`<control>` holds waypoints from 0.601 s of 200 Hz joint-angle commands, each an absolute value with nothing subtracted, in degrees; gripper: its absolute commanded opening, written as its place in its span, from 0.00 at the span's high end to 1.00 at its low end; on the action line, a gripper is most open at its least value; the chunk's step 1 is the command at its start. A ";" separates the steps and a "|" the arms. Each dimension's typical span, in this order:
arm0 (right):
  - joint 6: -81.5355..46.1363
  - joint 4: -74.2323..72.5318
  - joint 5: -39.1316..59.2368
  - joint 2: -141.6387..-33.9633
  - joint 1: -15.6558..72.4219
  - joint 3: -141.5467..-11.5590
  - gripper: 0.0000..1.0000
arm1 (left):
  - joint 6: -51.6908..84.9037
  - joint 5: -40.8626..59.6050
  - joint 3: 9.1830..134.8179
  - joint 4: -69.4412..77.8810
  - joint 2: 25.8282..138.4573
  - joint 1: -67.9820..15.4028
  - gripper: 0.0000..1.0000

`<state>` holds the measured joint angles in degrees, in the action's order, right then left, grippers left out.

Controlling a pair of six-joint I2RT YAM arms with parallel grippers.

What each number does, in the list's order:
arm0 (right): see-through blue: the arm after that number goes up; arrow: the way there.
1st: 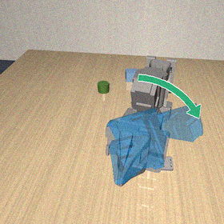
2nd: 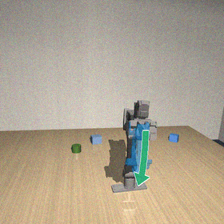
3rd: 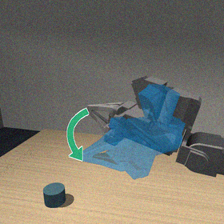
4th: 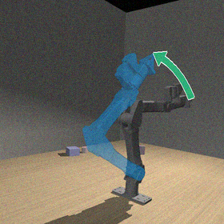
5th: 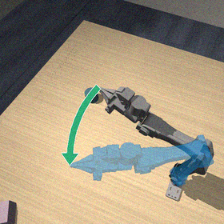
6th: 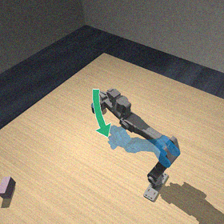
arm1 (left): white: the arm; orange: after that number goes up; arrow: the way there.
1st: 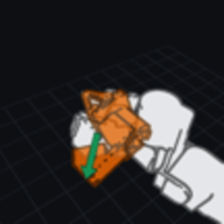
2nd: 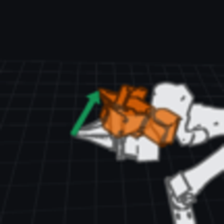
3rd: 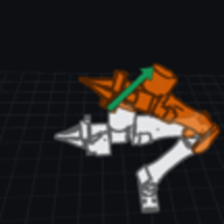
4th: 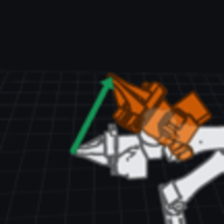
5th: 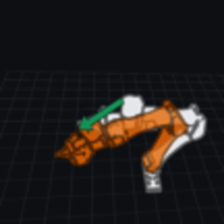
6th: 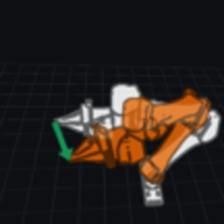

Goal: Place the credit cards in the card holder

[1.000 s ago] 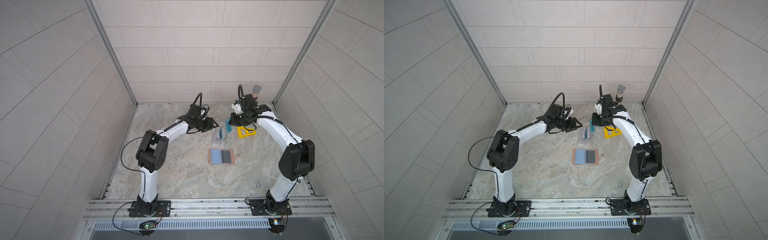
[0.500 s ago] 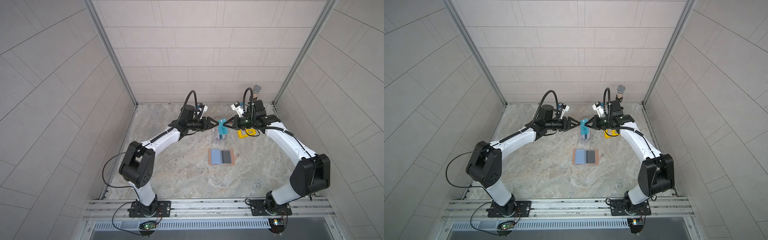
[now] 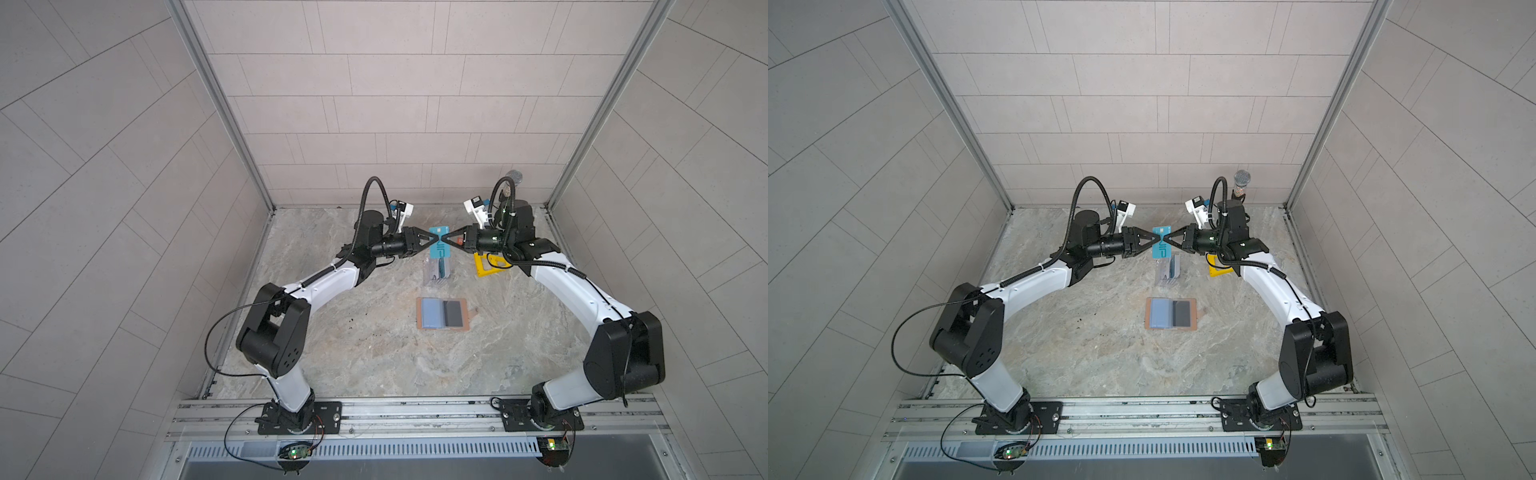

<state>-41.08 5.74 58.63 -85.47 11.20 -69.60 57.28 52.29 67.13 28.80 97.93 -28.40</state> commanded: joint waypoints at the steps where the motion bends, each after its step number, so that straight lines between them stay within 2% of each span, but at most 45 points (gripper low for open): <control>1: -43.30 1.83 58.47 -84.62 11.07 -69.66 1.00 | 59.08 54.01 66.67 33.74 98.06 -29.06 0.76; 22: -43.40 1.49 58.11 -84.80 11.08 -69.57 1.00 | 59.20 53.95 66.27 33.84 97.93 -29.02 0.96; 29: -43.33 1.58 57.94 -84.73 11.08 -69.44 1.00 | 59.16 53.87 66.18 33.79 97.88 -29.08 1.00; 40: -43.16 1.67 57.76 -84.65 11.07 -68.97 0.97 | 59.15 53.81 66.16 33.46 97.78 -29.08 1.00; 47: -42.75 1.90 57.45 -84.55 11.12 -68.60 0.89 | 59.07 53.70 66.18 33.02 97.67 -29.01 1.00; 62: -40.82 3.66 55.85 -83.67 10.99 -67.53 0.66 | 58.27 53.19 66.11 30.93 97.51 -29.02 1.00; 77: -36.19 9.07 52.16 -82.10 10.75 -66.95 0.54 | 56.01 51.60 65.92 26.00 96.68 -29.10 1.00; 91: -29.70 17.29 47.28 -80.99 10.46 -67.49 0.47 | 52.10 48.43 65.75 17.89 95.38 -29.27 1.00; 120: -19.54 31.03 34.06 -79.53 10.28 -68.04 0.46 | 44.79 41.84 65.14 4.05 92.90 -31.15 1.00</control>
<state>-30.79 17.26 46.81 -82.39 10.55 -67.37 52.69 47.66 66.06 17.12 96.86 -29.76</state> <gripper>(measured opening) 0.538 0.060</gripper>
